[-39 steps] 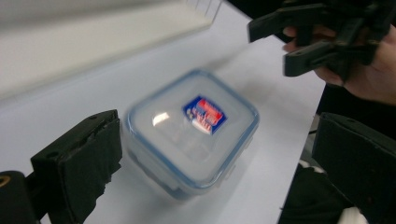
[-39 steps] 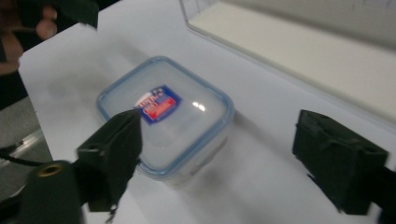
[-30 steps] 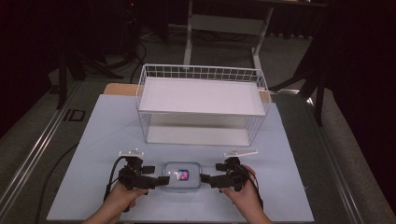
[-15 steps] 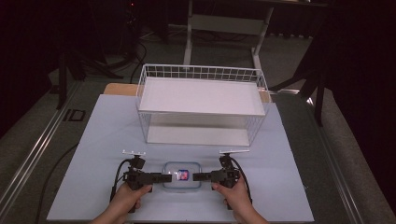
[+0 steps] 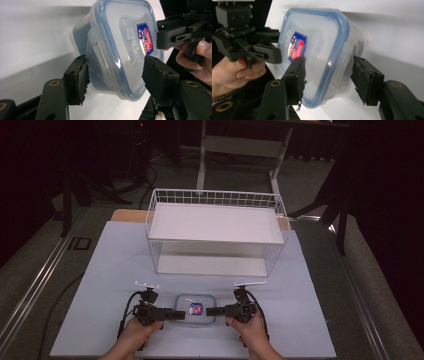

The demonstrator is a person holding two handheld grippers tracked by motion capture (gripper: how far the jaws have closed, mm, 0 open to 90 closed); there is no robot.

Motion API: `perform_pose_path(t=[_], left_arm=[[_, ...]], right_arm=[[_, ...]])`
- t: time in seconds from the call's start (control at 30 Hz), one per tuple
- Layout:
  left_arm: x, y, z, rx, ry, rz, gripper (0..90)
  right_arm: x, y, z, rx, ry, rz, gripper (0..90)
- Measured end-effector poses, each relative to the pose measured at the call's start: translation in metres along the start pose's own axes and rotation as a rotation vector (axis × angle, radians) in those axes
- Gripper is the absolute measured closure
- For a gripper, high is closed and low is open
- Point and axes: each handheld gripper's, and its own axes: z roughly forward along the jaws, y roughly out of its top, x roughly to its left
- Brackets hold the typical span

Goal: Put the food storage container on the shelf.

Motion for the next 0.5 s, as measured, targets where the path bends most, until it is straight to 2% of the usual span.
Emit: perform_pose_path(t=[0.13,0.2,0.37,0.5], left_arm=[[-0.001,-0.002,-0.002,-0.025,0.001,-0.021,44.3],[-0.005,-0.003,-0.003,-0.03,0.02,-0.001,45.8],[-0.012,-0.006,-0.006,-0.072,0.045,0.016,50.0],[-0.015,-0.003,-0.006,-0.09,0.055,0.018,50.2]], right_arm=[[0.005,-0.002,-0.001,-0.013,-0.023,-0.028,46.9],[0.009,-0.006,-0.003,-0.032,-0.039,-0.05,47.9],[0.015,-0.011,-0.005,-0.08,-0.066,-0.101,48.6],[0.013,-0.01,-0.006,-0.089,-0.062,-0.1,48.4]])
